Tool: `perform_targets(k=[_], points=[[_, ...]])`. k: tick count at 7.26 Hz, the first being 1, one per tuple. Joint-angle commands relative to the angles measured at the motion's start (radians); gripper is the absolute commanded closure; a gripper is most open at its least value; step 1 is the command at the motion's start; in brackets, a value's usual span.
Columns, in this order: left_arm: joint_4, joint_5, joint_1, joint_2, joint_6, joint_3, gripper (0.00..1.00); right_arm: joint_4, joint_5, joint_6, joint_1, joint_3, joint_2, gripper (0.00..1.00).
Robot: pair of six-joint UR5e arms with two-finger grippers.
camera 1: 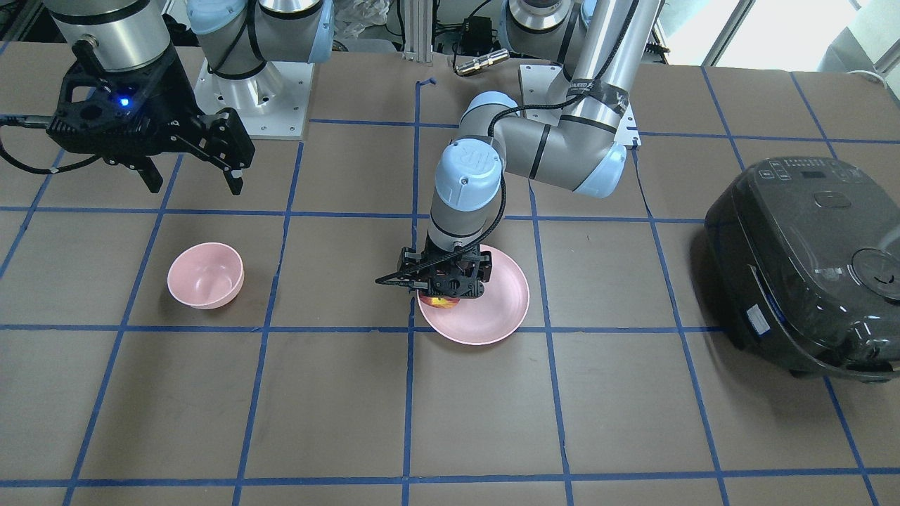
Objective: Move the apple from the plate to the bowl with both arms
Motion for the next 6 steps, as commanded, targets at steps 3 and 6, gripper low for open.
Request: perform_targets(k=[3, 6], points=[[0.002, 0.007, 0.000, -0.013, 0.012, 0.003, 0.28, -0.001, -0.008, -0.006, 0.000, 0.019, 0.008, 0.00], [0.007, 0.007, 0.000, -0.003, 0.019, 0.006, 0.81, -0.282, -0.012, -0.015, -0.009, 0.282, 0.081, 0.00]])
